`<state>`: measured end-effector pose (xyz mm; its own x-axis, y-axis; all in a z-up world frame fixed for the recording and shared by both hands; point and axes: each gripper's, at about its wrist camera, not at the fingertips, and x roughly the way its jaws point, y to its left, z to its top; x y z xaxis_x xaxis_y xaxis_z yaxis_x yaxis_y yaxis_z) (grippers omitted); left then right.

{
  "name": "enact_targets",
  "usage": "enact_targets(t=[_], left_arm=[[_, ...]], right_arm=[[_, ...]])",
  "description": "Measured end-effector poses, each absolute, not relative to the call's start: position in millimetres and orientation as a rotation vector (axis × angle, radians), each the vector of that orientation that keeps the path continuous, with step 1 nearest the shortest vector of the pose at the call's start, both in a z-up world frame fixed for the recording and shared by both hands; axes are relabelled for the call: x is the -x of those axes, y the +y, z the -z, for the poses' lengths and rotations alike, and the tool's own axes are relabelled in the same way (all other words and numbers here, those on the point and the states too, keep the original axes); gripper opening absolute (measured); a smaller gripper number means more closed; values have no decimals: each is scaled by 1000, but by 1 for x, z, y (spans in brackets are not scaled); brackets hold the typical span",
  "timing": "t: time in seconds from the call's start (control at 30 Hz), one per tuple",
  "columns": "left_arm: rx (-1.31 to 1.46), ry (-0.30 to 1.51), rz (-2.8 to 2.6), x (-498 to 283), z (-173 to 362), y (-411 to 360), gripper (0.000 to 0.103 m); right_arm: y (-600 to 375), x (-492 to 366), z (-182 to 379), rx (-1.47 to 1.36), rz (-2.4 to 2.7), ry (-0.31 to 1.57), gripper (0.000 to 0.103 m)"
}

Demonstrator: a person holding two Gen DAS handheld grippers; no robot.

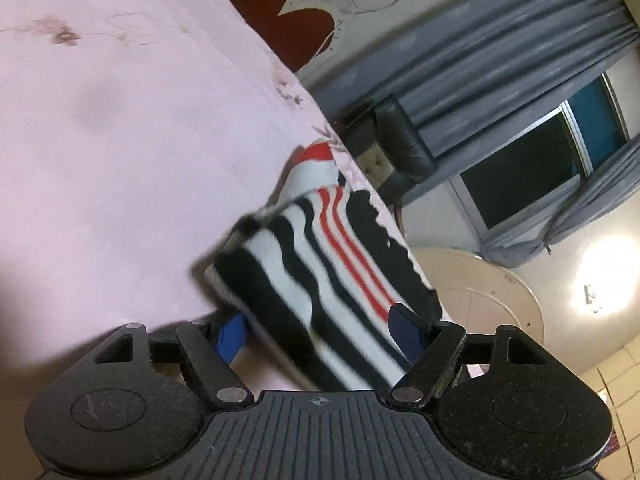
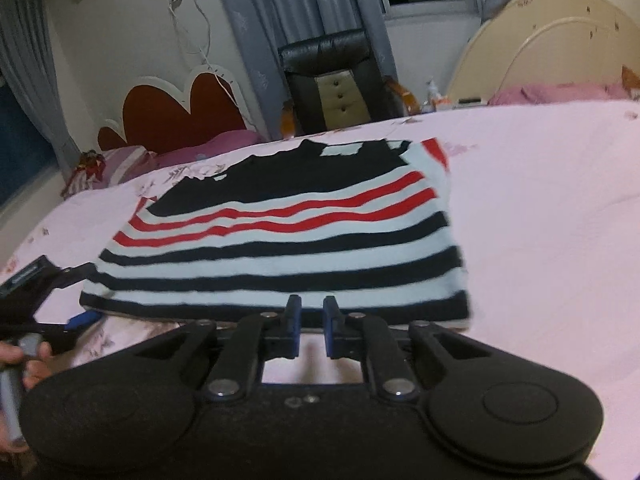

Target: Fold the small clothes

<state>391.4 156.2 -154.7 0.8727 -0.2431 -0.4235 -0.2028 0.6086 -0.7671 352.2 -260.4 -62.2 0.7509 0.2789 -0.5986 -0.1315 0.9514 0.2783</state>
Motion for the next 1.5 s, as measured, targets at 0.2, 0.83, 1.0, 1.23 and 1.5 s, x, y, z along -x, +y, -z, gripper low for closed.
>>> enact_targets(t=[0.2, 0.83, 1.0, 1.23, 1.5], left_arm=[[893, 509, 60, -434, 155, 154, 71], [1082, 480, 151, -448, 184, 180, 18], [1137, 478, 168, -450, 185, 182, 18], [959, 487, 233, -456, 118, 156, 18], [600, 578, 336, -478, 29, 27, 18]], right_arm=[[-238, -395, 68, -289, -256, 684, 11], [-183, -474, 100, -274, -308, 762, 0], [-187, -470, 103, -263, -340, 744, 0], [-194, -479, 104, -291, -380, 757, 0], [-218, -491, 103, -409, -432, 809, 0]])
